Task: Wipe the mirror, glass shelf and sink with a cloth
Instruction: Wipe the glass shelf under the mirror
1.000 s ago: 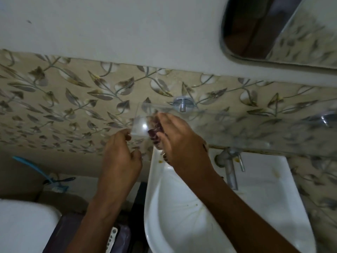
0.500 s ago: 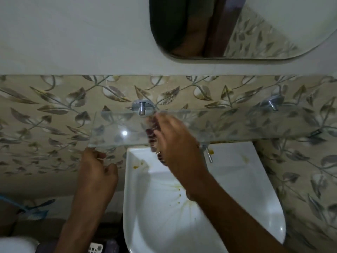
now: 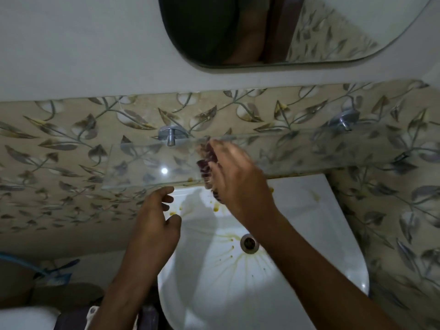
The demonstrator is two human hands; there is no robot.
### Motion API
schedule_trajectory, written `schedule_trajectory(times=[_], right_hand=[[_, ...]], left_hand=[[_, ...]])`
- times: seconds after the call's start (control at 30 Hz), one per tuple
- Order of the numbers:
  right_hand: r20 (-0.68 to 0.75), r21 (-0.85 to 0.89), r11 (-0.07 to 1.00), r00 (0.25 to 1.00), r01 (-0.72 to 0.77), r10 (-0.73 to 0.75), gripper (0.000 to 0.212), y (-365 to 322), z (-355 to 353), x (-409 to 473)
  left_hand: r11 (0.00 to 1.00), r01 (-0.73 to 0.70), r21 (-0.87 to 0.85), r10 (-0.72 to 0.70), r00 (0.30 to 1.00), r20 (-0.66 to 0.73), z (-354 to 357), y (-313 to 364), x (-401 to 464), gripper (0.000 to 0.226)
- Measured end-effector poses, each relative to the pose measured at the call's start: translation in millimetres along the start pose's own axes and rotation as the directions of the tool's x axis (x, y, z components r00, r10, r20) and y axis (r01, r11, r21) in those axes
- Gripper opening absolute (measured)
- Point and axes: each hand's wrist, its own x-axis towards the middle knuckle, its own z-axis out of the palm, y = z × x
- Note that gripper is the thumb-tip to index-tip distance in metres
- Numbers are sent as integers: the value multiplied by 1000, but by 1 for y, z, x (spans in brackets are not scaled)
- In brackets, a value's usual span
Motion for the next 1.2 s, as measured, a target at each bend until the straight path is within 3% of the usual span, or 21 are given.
schedule_trajectory(times=[0.2,0.33,0.47,0.63,0.83,0.97,1.07,1.2], right_hand=[[-56,-76,979,981,-187,184,45,54,-34,-7],[-72,-93,974,978,-204,198,44,51,-33,-8],[-39,-61,990,991,-127,125,43,52,-35,-10],[-138,-40,967,960,-251,243,44,79,-51,-12],[-39,46,999,999,-29,30,45,76,-51,-20],[-170,10,976,961,-219,217,41,115,-82,-22],[-203,103,954,933,-281,297,41,128,-101,-28],[-197,435,858,901,-272,386,42,129,-113,-50]], left_hand=[[1000,-5,3,5,1000,-9,6,5,-5,57],[999,-29,24,29,999,19,20,17,-8,57],[998,-56,28,54,995,79,40,35,-12,57],[993,-117,15,115,987,115,60,56,-15,57],[993,-114,-6,114,987,110,68,73,-13,54],[993,-120,4,119,987,107,67,77,-15,56],[993,-120,6,118,986,120,74,82,-23,57],[990,-141,-10,141,980,138,88,90,-34,57]])
